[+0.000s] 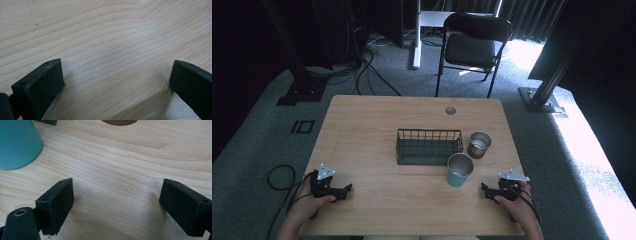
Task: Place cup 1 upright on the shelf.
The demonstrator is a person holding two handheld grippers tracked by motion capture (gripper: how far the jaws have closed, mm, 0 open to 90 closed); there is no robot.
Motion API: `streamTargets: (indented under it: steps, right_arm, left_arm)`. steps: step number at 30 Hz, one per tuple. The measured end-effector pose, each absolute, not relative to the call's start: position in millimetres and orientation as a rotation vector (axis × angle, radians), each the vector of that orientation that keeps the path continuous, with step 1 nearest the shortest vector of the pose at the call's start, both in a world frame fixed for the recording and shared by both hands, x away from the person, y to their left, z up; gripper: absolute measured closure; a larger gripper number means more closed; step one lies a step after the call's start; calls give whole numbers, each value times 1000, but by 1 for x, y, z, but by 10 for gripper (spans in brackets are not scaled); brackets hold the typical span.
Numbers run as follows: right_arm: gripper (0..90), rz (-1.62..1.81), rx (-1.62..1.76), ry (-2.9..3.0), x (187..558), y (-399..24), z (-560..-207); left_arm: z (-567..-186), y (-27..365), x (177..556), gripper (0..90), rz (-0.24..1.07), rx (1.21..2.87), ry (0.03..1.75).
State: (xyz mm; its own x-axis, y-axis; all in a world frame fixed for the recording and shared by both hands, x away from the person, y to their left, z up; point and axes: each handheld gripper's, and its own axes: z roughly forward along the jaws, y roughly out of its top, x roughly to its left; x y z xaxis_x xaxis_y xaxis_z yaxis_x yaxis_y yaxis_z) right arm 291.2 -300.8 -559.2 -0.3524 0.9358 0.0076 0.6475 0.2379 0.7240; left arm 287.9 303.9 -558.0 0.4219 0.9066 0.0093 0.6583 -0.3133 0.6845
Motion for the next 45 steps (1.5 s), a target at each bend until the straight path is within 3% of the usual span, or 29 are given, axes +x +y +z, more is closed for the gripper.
streamTargets:
  steps: [9,21,36,45]
  right_arm:
    - [118,900,1449,2087,291,-301,-559]
    - [118,899,1448,2087,291,-301,-559]
    - [118,899,1448,2087,291,-301,-559]
    - [118,899,1448,2087,291,-301,-559]
  left_arm:
    - [-558,303,288,3,526,2085,1299]
    - [-557,290,282,3,467,2159,1145]
    - [-547,256,291,3,471,2194,992]
    - [-540,236,294,3,406,2186,912]
